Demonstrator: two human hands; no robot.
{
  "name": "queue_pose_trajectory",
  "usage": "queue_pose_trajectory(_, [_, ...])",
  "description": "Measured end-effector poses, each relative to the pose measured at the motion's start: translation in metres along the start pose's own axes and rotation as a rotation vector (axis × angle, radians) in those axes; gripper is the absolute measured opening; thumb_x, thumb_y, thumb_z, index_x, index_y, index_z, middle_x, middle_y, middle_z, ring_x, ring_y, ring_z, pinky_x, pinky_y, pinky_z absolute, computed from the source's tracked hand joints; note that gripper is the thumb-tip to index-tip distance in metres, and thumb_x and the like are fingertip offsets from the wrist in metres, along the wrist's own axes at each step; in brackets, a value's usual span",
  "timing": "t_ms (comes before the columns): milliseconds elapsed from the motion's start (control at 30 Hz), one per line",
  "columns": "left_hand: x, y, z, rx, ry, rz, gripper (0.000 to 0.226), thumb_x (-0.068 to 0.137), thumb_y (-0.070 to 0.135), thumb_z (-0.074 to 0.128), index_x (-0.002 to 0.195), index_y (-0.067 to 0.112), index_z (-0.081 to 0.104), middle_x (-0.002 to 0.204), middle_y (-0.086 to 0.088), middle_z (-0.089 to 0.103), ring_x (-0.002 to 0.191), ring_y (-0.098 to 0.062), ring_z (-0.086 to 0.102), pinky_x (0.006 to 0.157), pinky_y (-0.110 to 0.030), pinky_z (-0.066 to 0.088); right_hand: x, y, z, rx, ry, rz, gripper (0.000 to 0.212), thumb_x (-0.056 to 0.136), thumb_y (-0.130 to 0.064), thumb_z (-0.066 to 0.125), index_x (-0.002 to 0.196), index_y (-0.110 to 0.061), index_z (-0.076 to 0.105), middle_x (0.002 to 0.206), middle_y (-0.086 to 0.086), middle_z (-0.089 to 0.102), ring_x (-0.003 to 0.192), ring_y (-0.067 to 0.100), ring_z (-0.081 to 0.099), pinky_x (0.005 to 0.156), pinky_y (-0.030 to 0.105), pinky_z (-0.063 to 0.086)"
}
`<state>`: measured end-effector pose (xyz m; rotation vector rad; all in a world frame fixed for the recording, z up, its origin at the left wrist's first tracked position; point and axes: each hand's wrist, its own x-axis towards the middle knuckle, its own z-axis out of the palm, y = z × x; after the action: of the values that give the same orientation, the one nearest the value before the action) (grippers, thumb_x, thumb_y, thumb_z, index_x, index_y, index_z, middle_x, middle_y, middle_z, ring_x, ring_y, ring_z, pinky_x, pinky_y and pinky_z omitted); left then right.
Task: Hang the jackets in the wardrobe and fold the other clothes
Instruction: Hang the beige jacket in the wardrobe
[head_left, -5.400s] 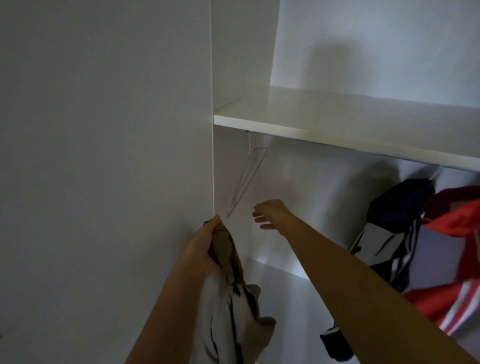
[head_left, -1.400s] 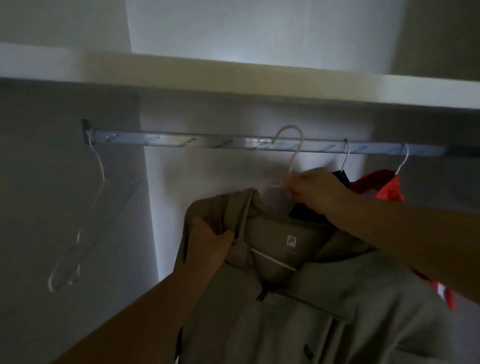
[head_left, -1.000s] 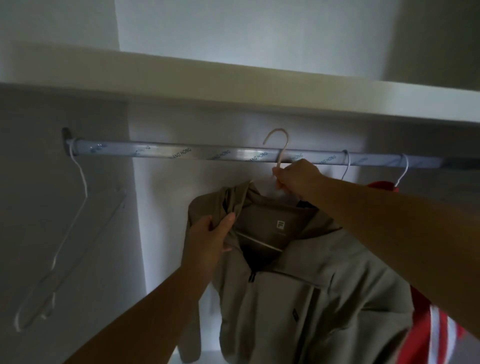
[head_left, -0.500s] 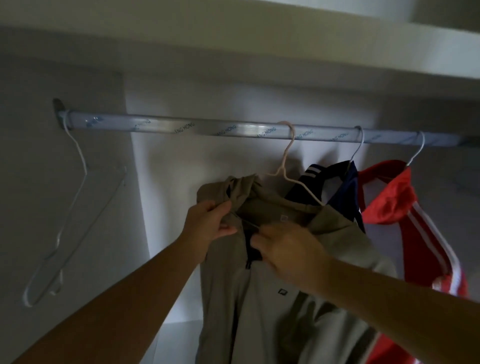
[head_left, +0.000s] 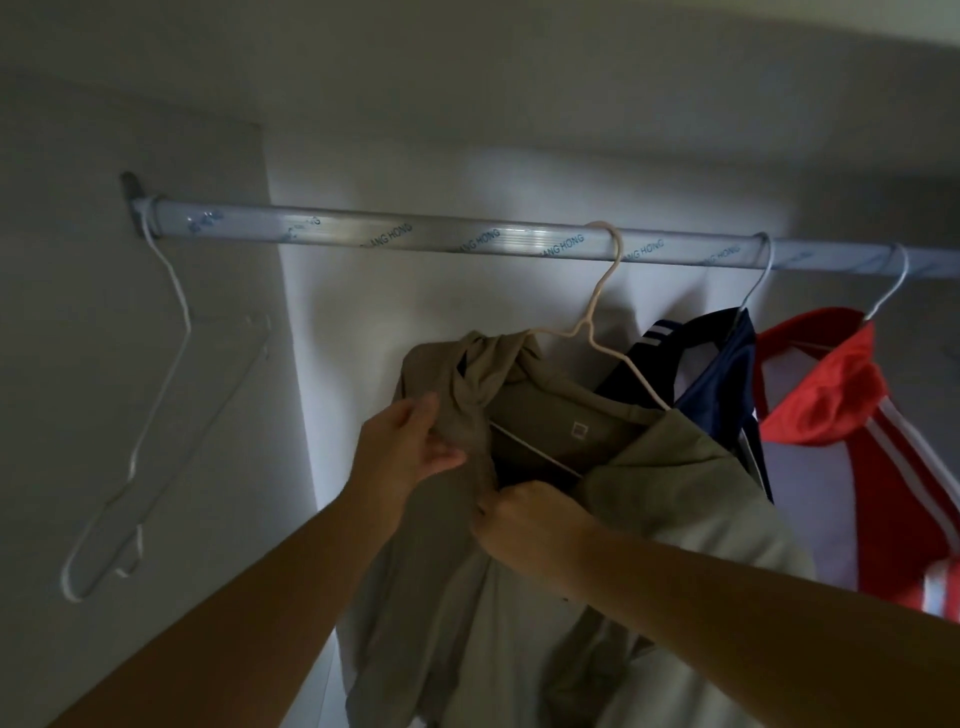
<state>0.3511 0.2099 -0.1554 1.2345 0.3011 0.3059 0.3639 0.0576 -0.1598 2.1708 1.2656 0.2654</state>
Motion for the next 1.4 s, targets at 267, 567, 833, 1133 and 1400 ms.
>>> queue_pose_trajectory(267, [-0.039,-0.11,-0.019,0.94,-0.223,0.216,0.015,0.091,0.027,0.06,0.106,0.024,0.057,0.102,0.012,0.061,0.098,-0.006,0.059,0.082,-0.019,0.047,0.01,0.006,-0.004,0.553,0.048,0.206,0.011,0.095,-0.009,0.049,0.102,-0.009,0.057,0.104,0.013,0.061,0.096,0.028,0.06,0.067,0.03,0.036])
queue_pose_trajectory(567, [-0.027,-0.13,-0.02,1.414,-0.071,0.242,0.028,0.091,0.044,0.05,0.099,0.02,0.061,0.096,0.003,0.067,0.086,-0.014,0.063,0.073,-0.02,0.043,-0.004,0.052,-0.051,0.491,0.189,0.311,0.015,0.087,-0.006,0.054,0.076,-0.016,0.056,0.079,0.005,0.062,0.074,0.02,0.059,0.062,0.024,0.039])
queue_pose_trajectory(833, [-0.026,-0.126,-0.003,1.357,-0.103,0.111,0.033,0.097,0.037,0.046,0.123,0.018,0.053,0.122,-0.001,0.06,0.11,-0.017,0.06,0.097,-0.03,0.048,-0.046,0.084,-0.061,0.756,0.257,0.251,0.017,0.094,-0.029,0.055,0.104,-0.022,0.067,0.095,-0.009,0.068,0.085,0.005,0.06,0.082,0.02,0.045])
queue_pose_trajectory(1133, [-0.055,-0.01,0.11,0.813,-0.072,0.694,0.026,0.086,0.015,0.06,0.11,0.02,0.052,0.107,0.001,0.055,0.098,-0.016,0.056,0.084,-0.033,0.052,-0.114,0.123,0.014,1.437,0.595,0.659,0.036,0.091,0.007,0.046,0.085,-0.027,0.057,0.086,-0.002,0.062,0.085,0.017,0.059,0.075,0.028,0.046])
queue_pose_trajectory(1400, [-0.035,0.006,0.173,0.806,-0.025,0.425,0.046,0.087,0.02,0.065,0.122,0.009,0.036,0.101,-0.008,0.062,0.091,-0.025,0.062,0.072,-0.029,0.048,-0.146,0.119,0.052,1.255,-0.03,0.755,0.031,0.099,-0.013,0.04,0.128,-0.018,0.051,0.121,0.01,0.059,0.11,0.028,0.058,0.094,0.038,0.045])
